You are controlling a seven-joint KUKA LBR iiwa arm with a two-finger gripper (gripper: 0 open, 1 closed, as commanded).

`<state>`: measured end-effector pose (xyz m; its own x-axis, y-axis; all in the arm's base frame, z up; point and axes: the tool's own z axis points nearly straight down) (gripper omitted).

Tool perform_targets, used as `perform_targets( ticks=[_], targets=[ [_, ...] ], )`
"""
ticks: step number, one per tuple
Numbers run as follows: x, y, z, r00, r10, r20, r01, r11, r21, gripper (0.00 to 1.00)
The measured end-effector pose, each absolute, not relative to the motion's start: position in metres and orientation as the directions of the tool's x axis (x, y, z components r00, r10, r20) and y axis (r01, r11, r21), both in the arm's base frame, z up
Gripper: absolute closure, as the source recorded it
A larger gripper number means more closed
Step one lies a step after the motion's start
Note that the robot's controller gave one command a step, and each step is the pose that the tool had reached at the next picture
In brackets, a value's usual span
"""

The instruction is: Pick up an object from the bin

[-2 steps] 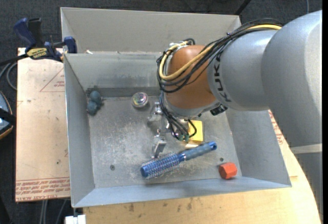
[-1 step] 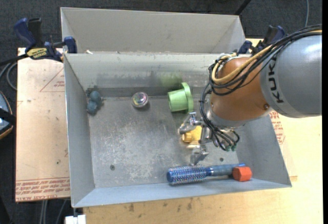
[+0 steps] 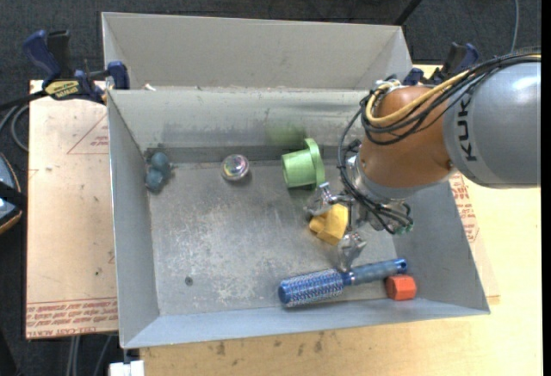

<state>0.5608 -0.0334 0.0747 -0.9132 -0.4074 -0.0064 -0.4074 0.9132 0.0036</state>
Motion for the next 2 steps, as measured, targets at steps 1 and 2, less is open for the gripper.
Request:
perform_targets(
  ticks=[1,2],
  targets=[
    [0.5852,-0.0539,0.0747,-0.711,-0.703,-0.01,-0.703,0.711,-0.001,0.0],
    [0.5868,-0.0551,0.077,-0.712,-0.702,-0.012,-0.702,0.712,-0.006,1.0]
  ],
)
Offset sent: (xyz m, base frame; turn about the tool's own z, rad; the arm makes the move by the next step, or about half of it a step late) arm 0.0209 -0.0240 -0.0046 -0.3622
